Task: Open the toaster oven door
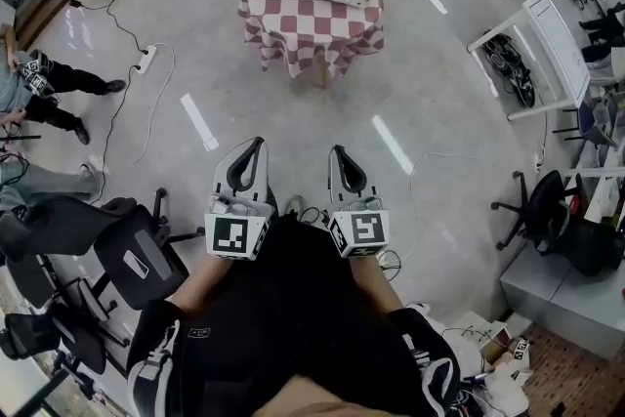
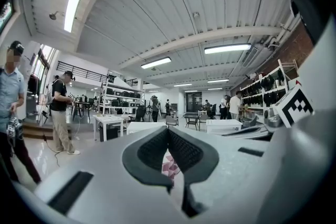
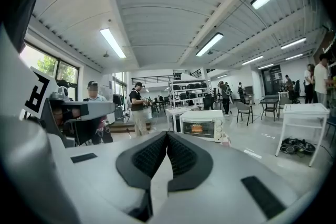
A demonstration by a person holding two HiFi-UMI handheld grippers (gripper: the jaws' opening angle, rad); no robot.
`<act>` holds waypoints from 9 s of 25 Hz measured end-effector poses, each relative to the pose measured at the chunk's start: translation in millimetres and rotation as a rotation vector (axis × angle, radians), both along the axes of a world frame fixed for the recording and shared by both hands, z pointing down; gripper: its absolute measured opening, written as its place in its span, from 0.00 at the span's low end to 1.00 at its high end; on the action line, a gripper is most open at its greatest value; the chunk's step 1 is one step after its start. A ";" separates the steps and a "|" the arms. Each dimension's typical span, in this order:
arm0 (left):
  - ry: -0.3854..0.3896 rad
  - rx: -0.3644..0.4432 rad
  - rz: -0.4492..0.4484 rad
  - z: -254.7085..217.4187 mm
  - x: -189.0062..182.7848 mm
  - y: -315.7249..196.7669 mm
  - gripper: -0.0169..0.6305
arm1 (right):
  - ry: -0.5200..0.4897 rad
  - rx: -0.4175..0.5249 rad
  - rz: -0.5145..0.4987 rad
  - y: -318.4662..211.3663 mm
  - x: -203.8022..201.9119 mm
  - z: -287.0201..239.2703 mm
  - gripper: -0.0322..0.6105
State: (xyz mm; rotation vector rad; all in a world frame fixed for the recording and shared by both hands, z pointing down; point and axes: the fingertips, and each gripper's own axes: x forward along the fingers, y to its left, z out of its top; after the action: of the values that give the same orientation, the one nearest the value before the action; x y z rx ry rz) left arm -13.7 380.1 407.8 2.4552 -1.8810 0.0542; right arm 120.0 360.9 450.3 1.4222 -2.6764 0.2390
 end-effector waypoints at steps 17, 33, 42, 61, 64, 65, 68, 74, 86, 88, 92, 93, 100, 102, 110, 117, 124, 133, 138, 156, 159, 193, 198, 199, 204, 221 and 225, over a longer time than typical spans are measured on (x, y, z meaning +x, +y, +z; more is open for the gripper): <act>0.015 -0.028 -0.001 19.7 14.4 -62.0 0.04 | 0.002 -0.013 -0.003 -59.5 9.3 12.4 0.09; 0.024 -0.059 0.064 5.2 -38.1 -271.8 0.04 | 0.053 -0.040 0.067 -238.5 -36.5 -1.5 0.09; 0.017 -0.103 0.125 28.5 -80.6 -367.5 0.04 | 0.068 -0.054 0.119 -328.0 -76.1 4.9 0.09; 0.220 -0.407 0.058 112.3 -96.8 -524.9 0.17 | 0.069 -0.070 0.075 -450.0 -83.4 15.6 0.09; 0.283 -0.462 0.016 132.4 -101.5 -552.7 0.22 | 0.072 -0.075 0.068 -467.8 -80.2 17.6 0.09; 0.307 -0.484 0.000 140.5 -105.0 -561.7 0.23 | 0.073 -0.077 0.064 -473.2 -81.0 18.8 0.09; 0.366 -0.548 -0.040 162.9 -111.4 -586.2 0.29 | 0.076 -0.076 0.054 -487.2 -81.7 20.3 0.09; 0.514 -0.660 -0.123 197.4 -115.8 -625.7 0.32 | 0.082 -0.082 0.046 -506.5 -73.5 23.8 0.09; 0.707 -0.788 -0.243 249.2 -133.8 -654.9 0.36 | 0.101 -0.077 0.052 -529.9 -61.4 26.0 0.09; 0.712 -0.789 -0.231 249.8 -133.1 -655.7 0.37 | 0.100 -0.078 0.051 -531.1 -60.6 26.1 0.09; 0.747 -0.786 -0.228 249.1 -130.9 -654.1 0.36 | 0.098 -0.078 0.052 -532.9 -60.0 25.9 0.09; 0.762 -0.785 -0.232 249.5 -130.8 -652.7 0.36 | 0.098 -0.077 0.051 -532.7 -60.3 25.8 0.09; 0.821 -0.804 -0.228 256.4 -131.5 -639.2 0.36 | 0.100 -0.078 0.058 -526.4 -62.4 26.7 0.09; 0.821 -0.806 -0.225 257.3 -131.1 -634.0 0.36 | 0.102 -0.081 0.061 -523.7 -62.4 27.1 0.09; 0.859 -0.854 -0.209 274.0 -127.9 -590.6 0.28 | 0.111 -0.083 0.089 -510.2 -57.8 28.9 0.09; 0.895 -0.942 -0.239 307.6 -127.6 -547.9 0.24 | 0.116 -0.097 0.121 -501.0 -49.3 33.5 0.09; 0.874 -0.997 -0.256 334.0 -128.4 -523.9 0.22 | 0.125 -0.100 0.152 -499.6 -41.6 35.2 0.09; 0.885 -0.989 -0.255 333.8 -127.5 -523.9 0.22 | -0.033 -0.287 0.241 -516.7 -3.5 68.3 0.09; 0.887 -0.995 -0.247 336.8 -127.0 -524.7 0.22 | -0.214 -0.483 0.333 -529.5 28.0 122.6 0.09; 0.914 -0.994 -0.269 339.5 -127.5 -517.5 0.22 | -0.601 -0.968 0.408 -522.8 39.5 259.8 0.24; 0.920 -0.992 -0.274 341.4 -127.5 -517.7 0.22 | -0.627 -0.970 0.398 -523.6 38.2 261.1 0.21; 0.985 -0.945 -0.208 348.7 -167.6 -511.3 0.12 | -0.549 -1.059 0.372 -490.8 38.5 304.4 0.17; 0.924 -1.007 -0.194 368.7 -166.6 -506.1 0.12 | -0.484 -1.092 0.381 -485.2 36.9 323.1 0.17; 0.900 -1.017 -0.188 372.3 -166.1 -505.1 0.13 | -0.473 -1.100 0.381 -484.0 36.8 327.0 0.17; 0.824 -1.064 -0.176 389.3 -165.1 -497.8 0.14 | -0.447 -1.148 0.384 -476.9 35.5 345.2 0.17; 0.669 -1.186 -0.219 441.1 -166.5 -483.2 0.19 | -0.381 -1.263 0.422 -462.0 35.8 399.4 0.18; 0.638 -1.187 -0.210 440.5 -165.5 -485.5 0.19 | -0.386 -1.262 0.417 -463.8 36.1 399.0 0.18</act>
State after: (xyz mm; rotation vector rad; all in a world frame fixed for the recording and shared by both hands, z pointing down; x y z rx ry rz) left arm -179.2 -105.4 848.2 1.2542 -1.2167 0.2538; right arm 156.1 -102.9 849.3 1.4027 -1.5913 1.9215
